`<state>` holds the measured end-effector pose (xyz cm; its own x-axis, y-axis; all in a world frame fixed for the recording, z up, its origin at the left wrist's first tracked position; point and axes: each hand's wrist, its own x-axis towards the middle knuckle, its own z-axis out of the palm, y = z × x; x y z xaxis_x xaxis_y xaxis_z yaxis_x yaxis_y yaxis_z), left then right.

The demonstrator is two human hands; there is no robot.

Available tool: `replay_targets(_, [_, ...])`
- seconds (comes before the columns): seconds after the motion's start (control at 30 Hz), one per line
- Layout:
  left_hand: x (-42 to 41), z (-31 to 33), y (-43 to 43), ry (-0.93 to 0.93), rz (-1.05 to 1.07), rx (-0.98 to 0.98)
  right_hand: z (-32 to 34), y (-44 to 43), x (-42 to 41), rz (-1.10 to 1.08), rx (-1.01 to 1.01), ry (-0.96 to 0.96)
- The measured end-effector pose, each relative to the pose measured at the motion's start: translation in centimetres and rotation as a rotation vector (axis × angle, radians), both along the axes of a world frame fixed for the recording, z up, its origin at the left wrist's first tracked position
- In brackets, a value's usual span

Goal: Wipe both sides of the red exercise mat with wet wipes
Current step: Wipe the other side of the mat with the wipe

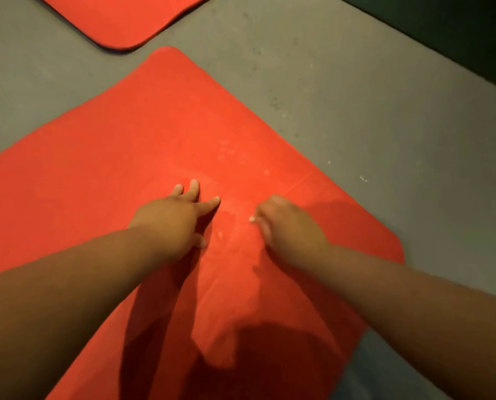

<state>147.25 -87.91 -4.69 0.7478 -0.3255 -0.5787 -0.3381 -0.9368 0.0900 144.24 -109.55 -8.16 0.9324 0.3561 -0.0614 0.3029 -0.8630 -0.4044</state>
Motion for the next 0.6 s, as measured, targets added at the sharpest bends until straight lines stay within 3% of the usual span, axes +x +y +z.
replay_targets(0.07, [0.7, 0.4, 1.1, -0.081, 0.006, -0.030, 0.4, -3.3, 5.6, -0.319, -0.049, -0.058])
replay_targets(0.13, [1.2, -0.1, 2.6, -0.142, 0.075, -0.048, 1.0, -4.8, 8.6, -0.449, -0.133, -0.006])
replay_targets(0.27, [1.1, -1.3, 4.0, -0.090, 0.274, 0.013, 1.2, 0.9, 2.5, -0.184, -0.122, -0.040])
replay_targets(0.37, [1.6, -0.8, 3.7, -0.052, 0.210, 0.069, 1.4, 4.7, -3.5, 0.285, 0.016, 0.119])
replay_targets(0.43, [2.1, -0.5, 3.4, -0.032, 0.179, 0.088, 0.7, 3.4, -1.2, 0.345, -0.032, 0.113])
replay_targets(0.53, [2.1, -0.5, 3.6, -0.009, 0.160, 0.111, 0.1, -0.7, 6.8, -0.186, -0.073, -0.048])
replay_targets(0.6, [2.1, -0.4, 3.8, -0.015, 0.145, 0.115, 0.5, -2.7, 10.8, -0.482, -0.109, 0.033])
